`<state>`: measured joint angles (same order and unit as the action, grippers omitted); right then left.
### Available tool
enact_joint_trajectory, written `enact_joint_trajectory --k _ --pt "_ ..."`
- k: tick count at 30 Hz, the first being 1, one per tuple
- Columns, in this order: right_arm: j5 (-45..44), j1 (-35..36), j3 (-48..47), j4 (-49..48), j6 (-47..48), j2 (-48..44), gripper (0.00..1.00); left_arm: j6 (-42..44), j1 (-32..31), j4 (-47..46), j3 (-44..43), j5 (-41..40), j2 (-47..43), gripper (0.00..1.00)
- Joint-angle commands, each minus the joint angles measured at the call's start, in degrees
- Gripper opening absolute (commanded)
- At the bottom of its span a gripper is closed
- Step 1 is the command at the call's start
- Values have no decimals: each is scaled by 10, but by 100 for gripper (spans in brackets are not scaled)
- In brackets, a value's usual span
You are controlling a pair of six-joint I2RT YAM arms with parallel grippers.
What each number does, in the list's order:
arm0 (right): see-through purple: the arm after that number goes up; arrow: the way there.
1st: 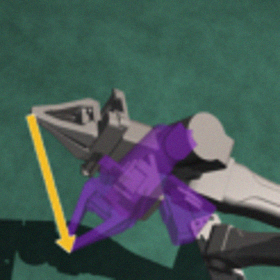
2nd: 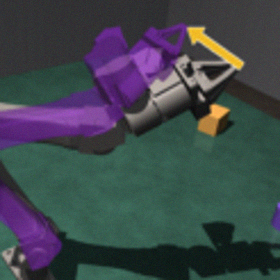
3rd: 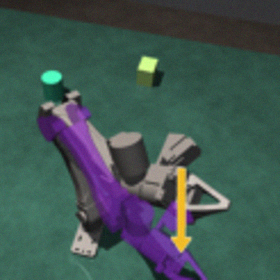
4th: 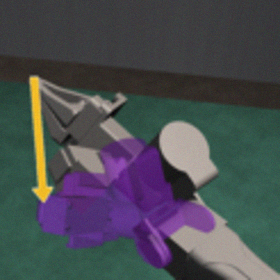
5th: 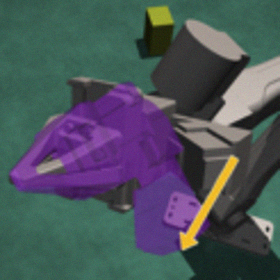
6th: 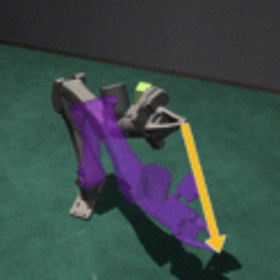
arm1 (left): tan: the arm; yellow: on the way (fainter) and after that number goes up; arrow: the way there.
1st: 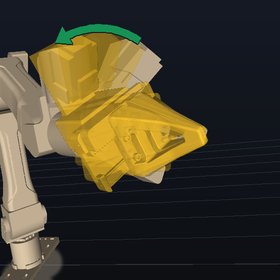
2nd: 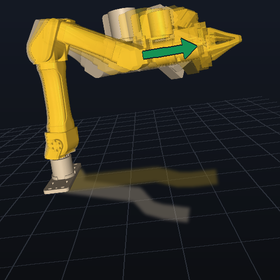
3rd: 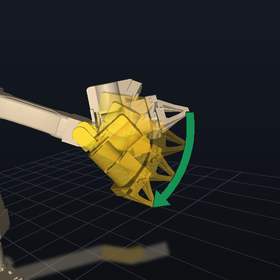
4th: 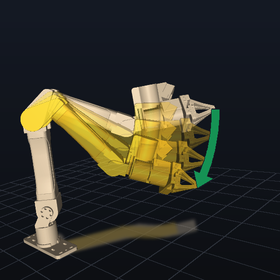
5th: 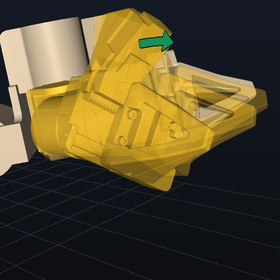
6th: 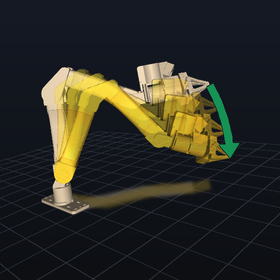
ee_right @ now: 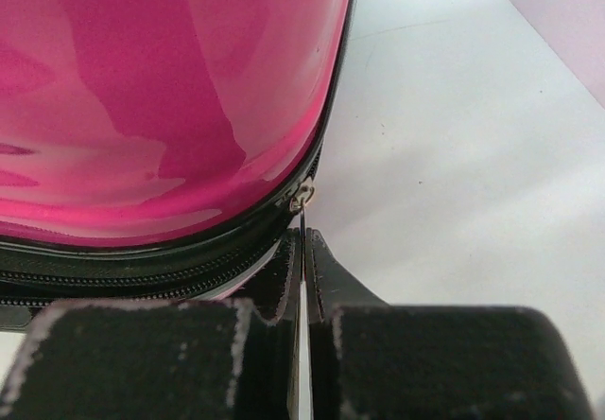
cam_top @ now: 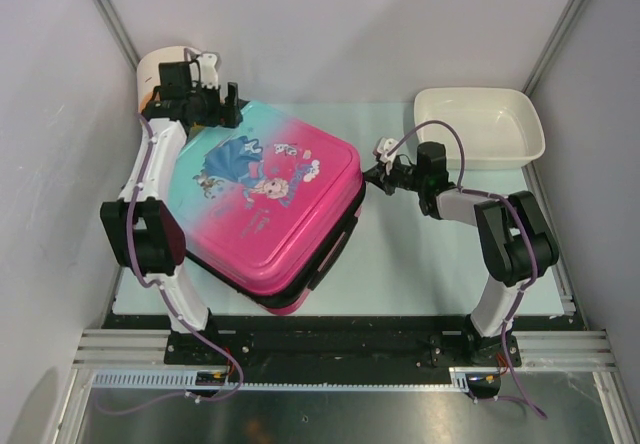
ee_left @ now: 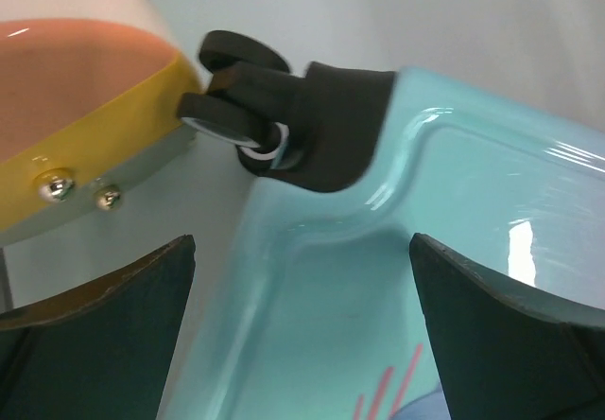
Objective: Open, take out, and arrange the luggage
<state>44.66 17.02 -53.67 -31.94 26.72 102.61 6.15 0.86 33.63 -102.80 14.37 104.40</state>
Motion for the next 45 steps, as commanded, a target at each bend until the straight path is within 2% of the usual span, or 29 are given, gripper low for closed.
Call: enact_joint_trajectory --k 1,5,9,13,18,19,21,22,23,24,27,31,34,41,45 --pt "33 -1 3 -32 2 -30 0 31 22 24 -20 -2 18 100" --pt "38 -1 3 -29 6 -29 0 46 21 29 27 84 22 99" --pt "60 -8 7 -9 16 -41 0 50 7 33 66 220 20 94" --pt "90 -26 15 41 55 -69 0 76 -38 46 101 259 18 85" --pt "165 -70 24 177 149 -124 0 119 -101 61 139 305 9 79" --pt "176 -76 24 245 175 -143 0 126 -107 63 146 311 7 78" --pt "206 -92 27 316 281 -163 0 138 -124 68 153 319 6 76" --pt "212 -96 29 402 324 -170 0 147 -128 69 159 319 5 76" --pt "215 -100 30 427 372 -181 0 150 -138 70 161 318 2 75" --pt "216 -108 39 438 378 -184 0 154 -143 71 165 319 0 75" --pt "212 -115 51 408 344 -176 0 173 -166 72 182 318 -10 75" --pt "201 -108 60 244 234 -152 0 165 -177 73 188 316 -10 75" --pt "186 -100 59 171 197 -128 0 159 -173 76 178 311 -9 76" --pt "134 -74 59 102 200 -86 0 156 -168 77 171 310 -10 76" --pt "95 -62 59 -26 133 -58 0 156 -168 78 172 309 -9 76"
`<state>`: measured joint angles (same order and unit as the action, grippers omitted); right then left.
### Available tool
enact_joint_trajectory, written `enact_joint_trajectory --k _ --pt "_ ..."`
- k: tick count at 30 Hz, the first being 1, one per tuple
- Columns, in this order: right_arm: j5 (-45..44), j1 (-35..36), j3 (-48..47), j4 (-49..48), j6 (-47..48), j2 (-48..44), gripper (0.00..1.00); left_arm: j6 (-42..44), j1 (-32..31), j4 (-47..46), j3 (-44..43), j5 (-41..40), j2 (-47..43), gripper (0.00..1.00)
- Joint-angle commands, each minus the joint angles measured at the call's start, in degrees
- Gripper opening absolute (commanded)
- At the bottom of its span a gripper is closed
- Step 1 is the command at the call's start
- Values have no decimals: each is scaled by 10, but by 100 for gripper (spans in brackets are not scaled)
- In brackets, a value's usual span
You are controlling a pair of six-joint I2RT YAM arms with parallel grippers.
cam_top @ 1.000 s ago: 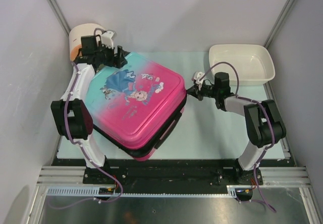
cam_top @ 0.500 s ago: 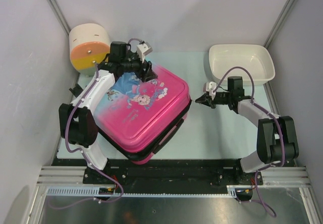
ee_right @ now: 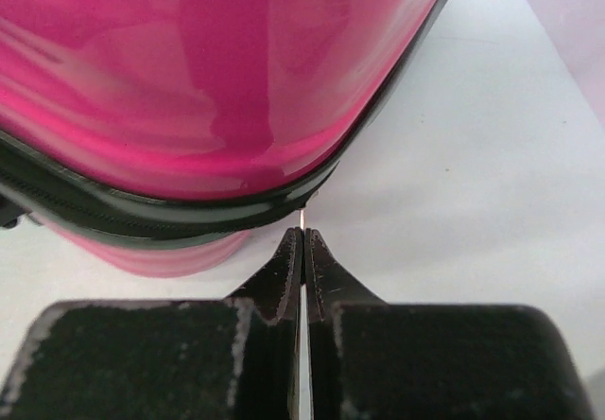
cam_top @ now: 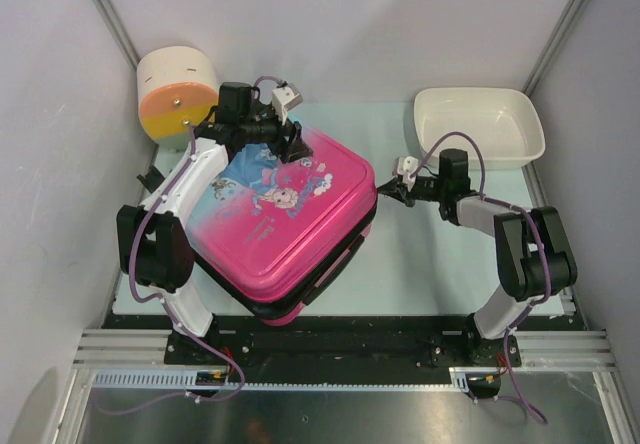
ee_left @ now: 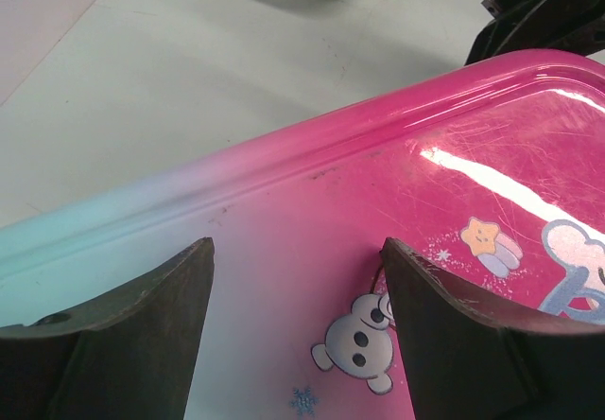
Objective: Open, take out, and arrange the luggage
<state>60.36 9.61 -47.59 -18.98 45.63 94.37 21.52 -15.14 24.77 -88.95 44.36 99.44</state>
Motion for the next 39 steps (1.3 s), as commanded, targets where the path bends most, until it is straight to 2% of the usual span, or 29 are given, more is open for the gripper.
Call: enact_joint_trajectory --k 1,14,23,32,39 --pt "-67 14 -1 -179 -67 31 0 4 -8 167 34 9 41 76" --pt "-33 67 -13 -453 -223 131 0 7 -7 171 38 16 51 76" --pt "-31 82 -83 -637 -372 237 0 2 -7 171 40 27 62 76" --pt "-67 89 -139 -722 -466 301 0 -3 -7 173 46 27 66 76" --pt "-50 93 -203 -729 -559 331 0 -5 -7 173 44 31 81 76"
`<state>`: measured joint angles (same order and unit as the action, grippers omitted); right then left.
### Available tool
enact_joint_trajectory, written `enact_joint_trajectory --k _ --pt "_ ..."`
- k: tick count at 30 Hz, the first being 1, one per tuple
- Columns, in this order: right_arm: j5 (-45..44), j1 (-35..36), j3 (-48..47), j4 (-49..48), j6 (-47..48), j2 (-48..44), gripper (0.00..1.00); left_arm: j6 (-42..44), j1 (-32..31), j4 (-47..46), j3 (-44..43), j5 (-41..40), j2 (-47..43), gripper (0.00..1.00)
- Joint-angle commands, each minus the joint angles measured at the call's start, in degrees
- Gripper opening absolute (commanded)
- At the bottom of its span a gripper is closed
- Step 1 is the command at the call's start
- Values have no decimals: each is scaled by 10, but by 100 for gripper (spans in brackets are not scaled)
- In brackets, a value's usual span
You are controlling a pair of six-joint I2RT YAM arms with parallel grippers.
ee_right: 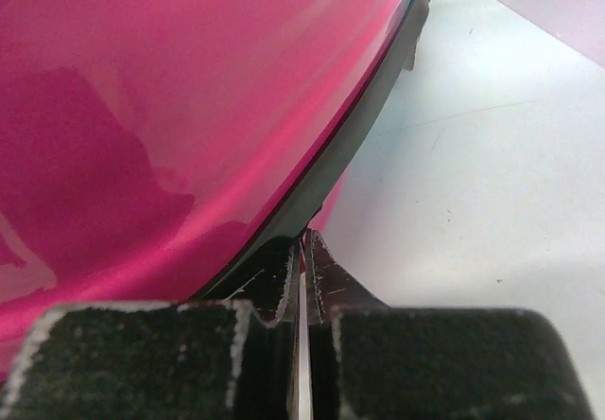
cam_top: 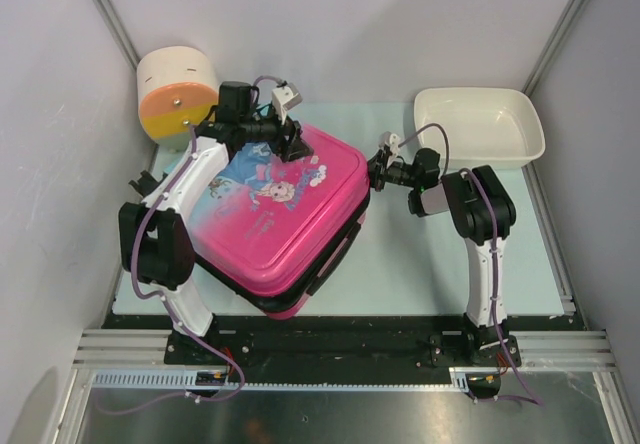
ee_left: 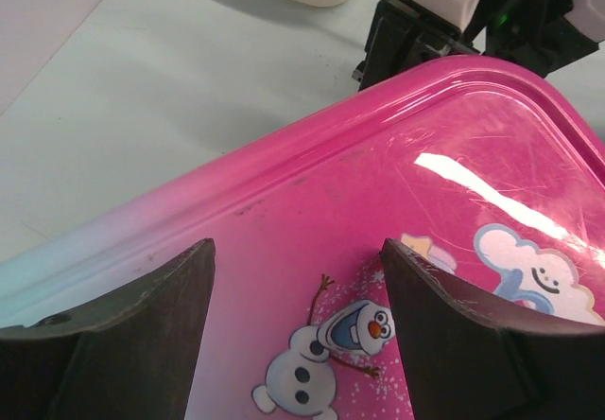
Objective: Open, take out, and arrange the luggage
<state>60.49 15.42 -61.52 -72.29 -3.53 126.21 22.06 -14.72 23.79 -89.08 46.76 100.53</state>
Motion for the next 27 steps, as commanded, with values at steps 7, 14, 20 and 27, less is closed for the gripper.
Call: enact_joint_trajectory --k 7,14,20,27 --pt "-21 26 -80 -193 -90 11 30 -21 -11 183 21 -4 65 88" --pt "-39 -85 -71 -11 -32 -84 80 -100 70 183 -64 -48 -16 99" --pt "-99 -123 -70 370 105 -231 91 -113 203 190 -29 -80 -119 100" --pt "-133 -119 -61 827 137 -387 99 -33 362 265 14 -117 -197 100"
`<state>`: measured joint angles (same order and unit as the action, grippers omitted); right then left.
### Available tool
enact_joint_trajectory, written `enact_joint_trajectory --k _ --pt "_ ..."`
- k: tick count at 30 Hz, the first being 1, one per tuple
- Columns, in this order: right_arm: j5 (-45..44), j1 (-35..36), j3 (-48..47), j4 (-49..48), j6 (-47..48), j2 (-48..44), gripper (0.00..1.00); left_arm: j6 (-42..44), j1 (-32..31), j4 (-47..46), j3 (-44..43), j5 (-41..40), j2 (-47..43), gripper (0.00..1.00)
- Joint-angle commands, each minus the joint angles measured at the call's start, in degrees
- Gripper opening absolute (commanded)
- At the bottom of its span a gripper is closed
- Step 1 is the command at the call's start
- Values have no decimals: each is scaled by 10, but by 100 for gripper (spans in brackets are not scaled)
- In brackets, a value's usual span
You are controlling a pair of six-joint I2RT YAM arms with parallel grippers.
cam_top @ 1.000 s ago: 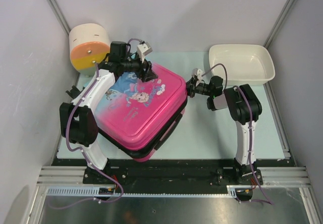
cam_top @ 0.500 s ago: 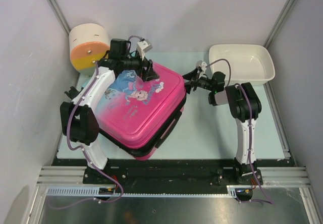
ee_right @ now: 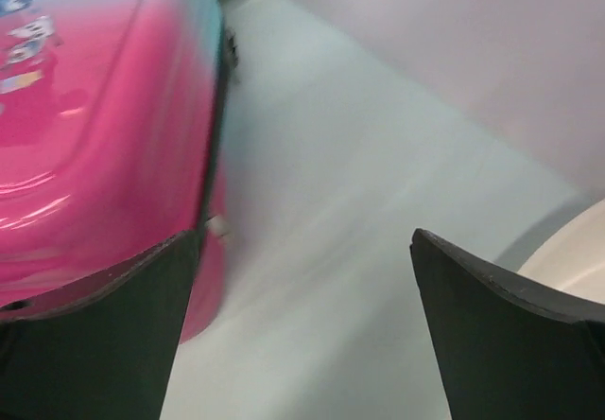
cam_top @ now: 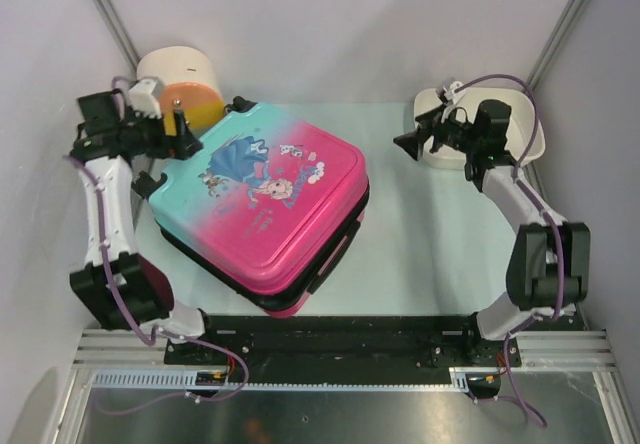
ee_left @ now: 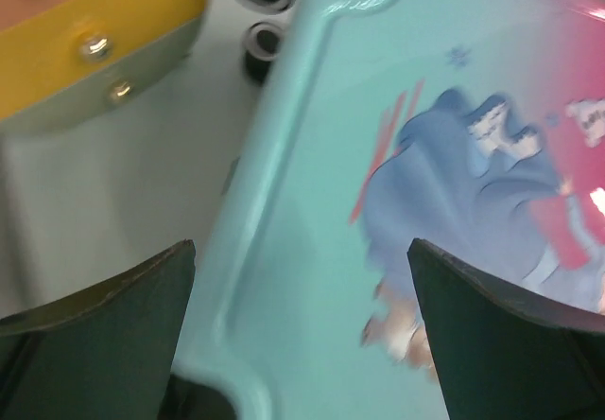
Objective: Open, take out, and arrange the luggage
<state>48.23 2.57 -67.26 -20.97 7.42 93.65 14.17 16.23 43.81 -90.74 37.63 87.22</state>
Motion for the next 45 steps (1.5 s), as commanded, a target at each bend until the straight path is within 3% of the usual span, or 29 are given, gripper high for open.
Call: enact_joint_trajectory --k 1,5,10,11,17,21,22,24,36,40,45 --pt "-7 16 26 365 -5 -77 99 56 65 67 44 -26 -73 100" --pt "0 62 142 374 -134 -161 95 82 124 76 118 3 -115 100" --pt "-81 179 277 218 -318 -277 94 63 129 76 166 35 -168 100" --pt "-121 220 304 192 -336 -284 94 59 130 76 174 39 -173 100" --pt "-193 290 334 108 -436 -225 90 40 129 75 201 51 -225 100" --pt "-214 313 347 51 -461 -176 82 23 129 76 200 54 -248 100" --pt "-220 318 357 28 -466 -174 74 18 129 75 197 61 -251 100" --pt "-241 334 362 -3 -463 -167 69 2 129 76 188 68 -255 100" --pt "-286 370 365 -75 -497 -99 63 -43 129 73 181 101 -249 99" --pt "-294 370 362 -95 -509 -85 40 -42 129 73 180 111 -250 99" --pt "-283 284 322 -73 -491 -70 25 -65 130 73 200 135 -235 99"
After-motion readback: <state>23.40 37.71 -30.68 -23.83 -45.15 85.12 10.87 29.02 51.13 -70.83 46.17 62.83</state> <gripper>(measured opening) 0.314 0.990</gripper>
